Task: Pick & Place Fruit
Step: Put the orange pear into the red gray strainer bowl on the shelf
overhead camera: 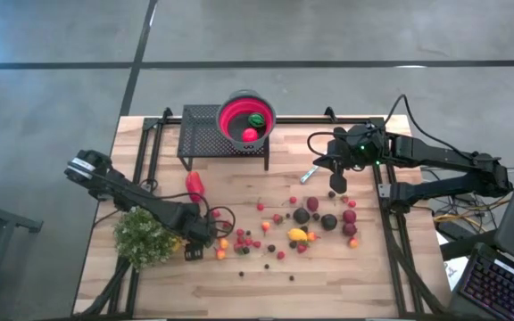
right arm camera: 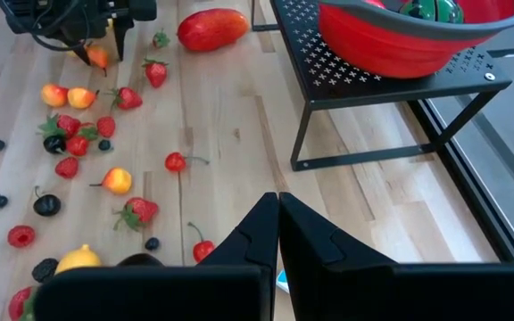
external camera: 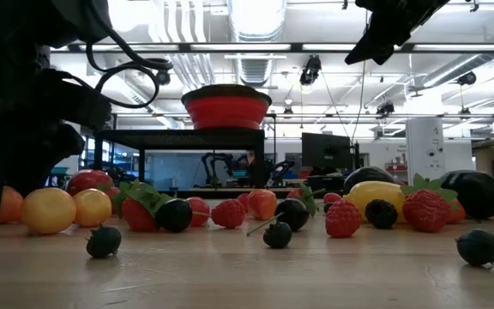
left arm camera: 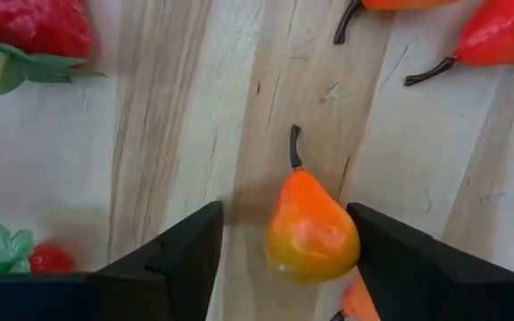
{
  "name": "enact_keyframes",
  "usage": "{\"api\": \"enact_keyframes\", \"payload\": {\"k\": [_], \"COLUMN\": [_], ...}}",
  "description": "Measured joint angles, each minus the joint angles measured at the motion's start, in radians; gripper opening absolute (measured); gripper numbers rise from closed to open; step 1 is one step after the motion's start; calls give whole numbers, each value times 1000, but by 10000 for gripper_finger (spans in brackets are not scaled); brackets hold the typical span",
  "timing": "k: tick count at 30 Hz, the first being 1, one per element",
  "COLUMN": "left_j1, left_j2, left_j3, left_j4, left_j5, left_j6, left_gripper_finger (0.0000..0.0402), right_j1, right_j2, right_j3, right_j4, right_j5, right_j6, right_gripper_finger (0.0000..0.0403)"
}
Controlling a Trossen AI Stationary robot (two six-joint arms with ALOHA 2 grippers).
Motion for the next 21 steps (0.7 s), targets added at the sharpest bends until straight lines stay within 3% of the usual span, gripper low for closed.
{"api": "enact_keyframes", "payload": {"k": [21], "left_j1": [-1], "left_j2": [1], "left_j3": [12], "left_j4": [11], "left_j5": [63], "left_j6": [-18], "left_gripper_finger": [159], "right_j1": [0], "right_j2": [0], "right_j3": [0], "right_j4": [23], "right_j5": [0], "right_j6": [-19], "right_gripper_finger": [8]}}
